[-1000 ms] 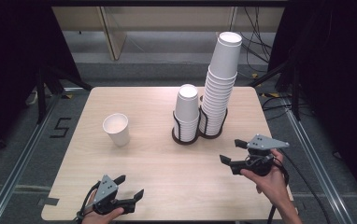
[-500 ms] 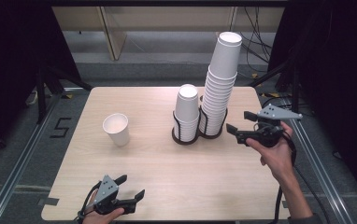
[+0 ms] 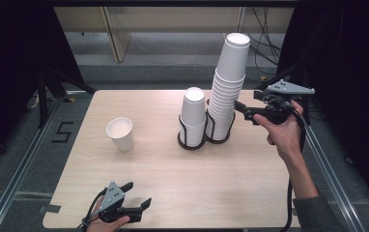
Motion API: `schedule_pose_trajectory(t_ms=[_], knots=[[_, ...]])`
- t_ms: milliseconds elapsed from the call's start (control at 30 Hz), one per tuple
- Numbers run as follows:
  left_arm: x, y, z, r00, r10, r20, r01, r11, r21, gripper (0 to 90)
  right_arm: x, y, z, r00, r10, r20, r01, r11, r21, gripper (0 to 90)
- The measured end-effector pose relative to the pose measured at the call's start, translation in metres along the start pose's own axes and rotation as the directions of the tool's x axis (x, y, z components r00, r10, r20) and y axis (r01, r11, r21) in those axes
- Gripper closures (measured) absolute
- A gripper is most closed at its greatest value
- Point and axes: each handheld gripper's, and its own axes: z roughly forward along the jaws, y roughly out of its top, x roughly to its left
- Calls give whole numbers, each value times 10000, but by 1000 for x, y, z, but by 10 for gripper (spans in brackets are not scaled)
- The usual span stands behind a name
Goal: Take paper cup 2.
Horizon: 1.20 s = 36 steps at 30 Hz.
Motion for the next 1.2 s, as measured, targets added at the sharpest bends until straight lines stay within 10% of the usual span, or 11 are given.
schedule_pose_trajectory(t_ms=[1200], knots=[[-4,0,4,9992,230,326,-236,9995,193,145,-10,81,64,9984,242,511,-240,9997,-38,131]])
